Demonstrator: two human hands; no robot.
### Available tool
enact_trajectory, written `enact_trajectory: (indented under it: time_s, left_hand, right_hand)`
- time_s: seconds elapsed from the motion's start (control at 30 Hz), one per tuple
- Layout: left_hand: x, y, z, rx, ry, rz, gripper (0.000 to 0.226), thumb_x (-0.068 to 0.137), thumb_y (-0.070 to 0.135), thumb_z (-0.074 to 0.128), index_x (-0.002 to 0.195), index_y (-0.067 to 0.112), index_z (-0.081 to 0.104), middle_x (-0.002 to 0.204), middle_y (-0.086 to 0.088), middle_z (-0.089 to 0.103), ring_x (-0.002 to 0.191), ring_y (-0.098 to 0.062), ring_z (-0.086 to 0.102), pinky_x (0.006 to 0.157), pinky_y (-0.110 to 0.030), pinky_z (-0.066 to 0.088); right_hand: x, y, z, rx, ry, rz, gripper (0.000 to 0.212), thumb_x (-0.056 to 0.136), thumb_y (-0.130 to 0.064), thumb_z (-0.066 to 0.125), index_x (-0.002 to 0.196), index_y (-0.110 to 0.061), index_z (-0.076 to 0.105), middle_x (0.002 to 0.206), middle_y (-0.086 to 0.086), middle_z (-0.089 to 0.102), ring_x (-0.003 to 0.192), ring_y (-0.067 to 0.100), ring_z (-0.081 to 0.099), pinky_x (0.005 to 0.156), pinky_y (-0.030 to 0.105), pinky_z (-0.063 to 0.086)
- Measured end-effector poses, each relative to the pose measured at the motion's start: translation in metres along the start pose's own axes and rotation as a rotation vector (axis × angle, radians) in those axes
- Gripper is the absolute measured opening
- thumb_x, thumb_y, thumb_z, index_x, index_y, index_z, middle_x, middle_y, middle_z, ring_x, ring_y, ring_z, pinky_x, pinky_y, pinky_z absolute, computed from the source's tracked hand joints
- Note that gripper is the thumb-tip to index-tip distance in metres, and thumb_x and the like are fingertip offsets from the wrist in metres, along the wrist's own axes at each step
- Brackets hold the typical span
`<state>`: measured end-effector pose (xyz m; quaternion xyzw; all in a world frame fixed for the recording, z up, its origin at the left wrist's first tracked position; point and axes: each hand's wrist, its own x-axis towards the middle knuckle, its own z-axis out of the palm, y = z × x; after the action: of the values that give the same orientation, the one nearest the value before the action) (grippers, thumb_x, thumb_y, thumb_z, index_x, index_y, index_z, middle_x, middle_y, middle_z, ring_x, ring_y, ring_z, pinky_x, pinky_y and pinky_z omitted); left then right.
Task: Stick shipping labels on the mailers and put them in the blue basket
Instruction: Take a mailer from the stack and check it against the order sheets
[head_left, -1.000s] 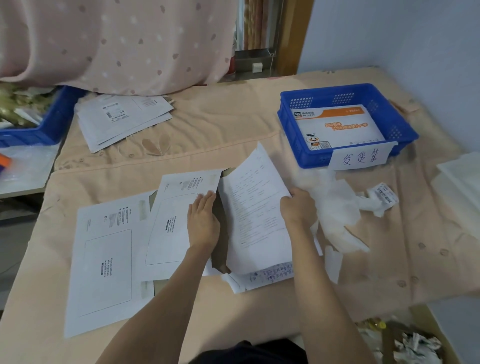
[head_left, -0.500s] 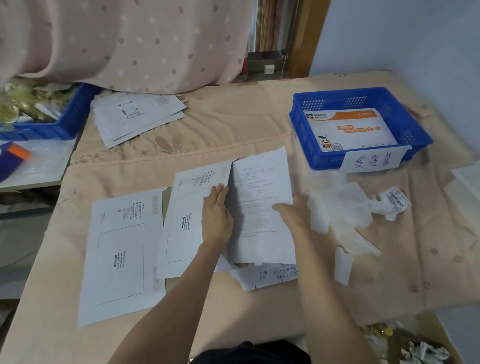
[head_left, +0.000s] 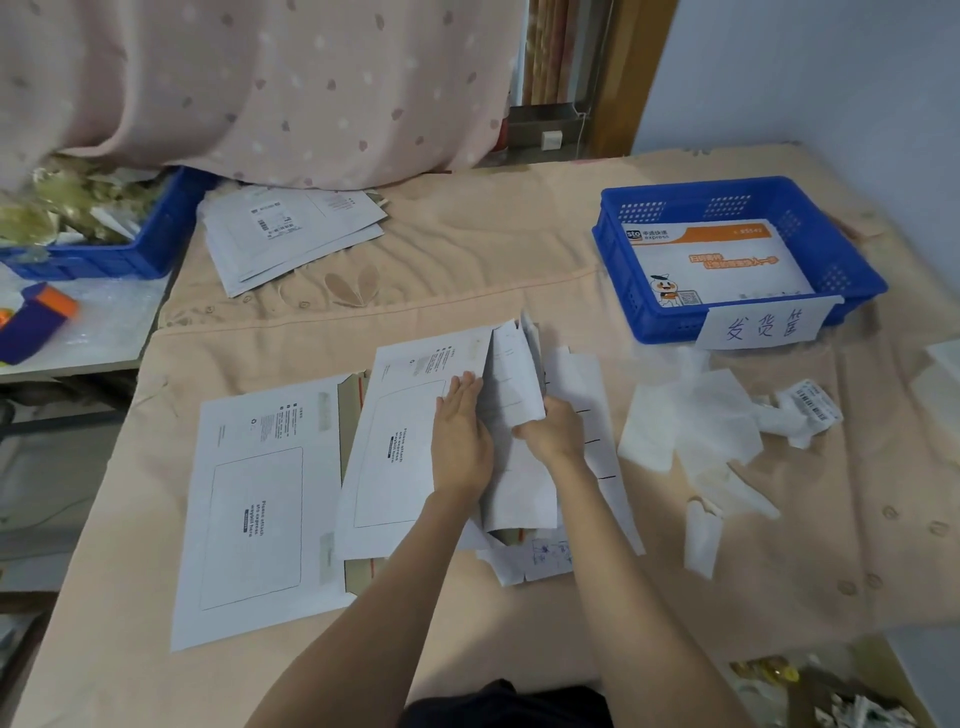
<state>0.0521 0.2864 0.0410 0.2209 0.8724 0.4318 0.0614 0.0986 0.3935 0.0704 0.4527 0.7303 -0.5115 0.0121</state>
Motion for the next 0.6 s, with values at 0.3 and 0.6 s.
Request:
enact_trajectory:
  time_s: [0.3,0.6]
  left_hand:
    - [0.005,0.012,0.002,-0.039,0.001,-0.025,0.066,0.08,-0.016,0.031,0.142,0.004,0.039,0.152,-0.01,0.033,0.146,-0.023,0.02,0.12,-0.03,0.005]
    - [0.008,0.017,0.005,-0.102,-0.012,-0.066,0.065,0.083,-0.017,0.032,0.143,0.007,0.041,0.152,-0.007,0.034,0.146,-0.019,0.018,0.121,-0.03,0.005]
  right_hand:
    - [-0.004,-0.005,0.008,0.006,-0.076,0.017,0.034,0.077,0.005,0.057,0.109,-0.006,0.053,0.104,0.008,0.059,0.086,0.022,0.056,0.066,0.025,0.045]
    - [-0.01,-0.009,0.014,-0.037,-0.092,-0.031,0.036,0.099,-0.006,0.038,0.134,-0.006,0.049,0.133,0.009,0.056,0.121,0.025,0.053,0.076,0.016,0.035]
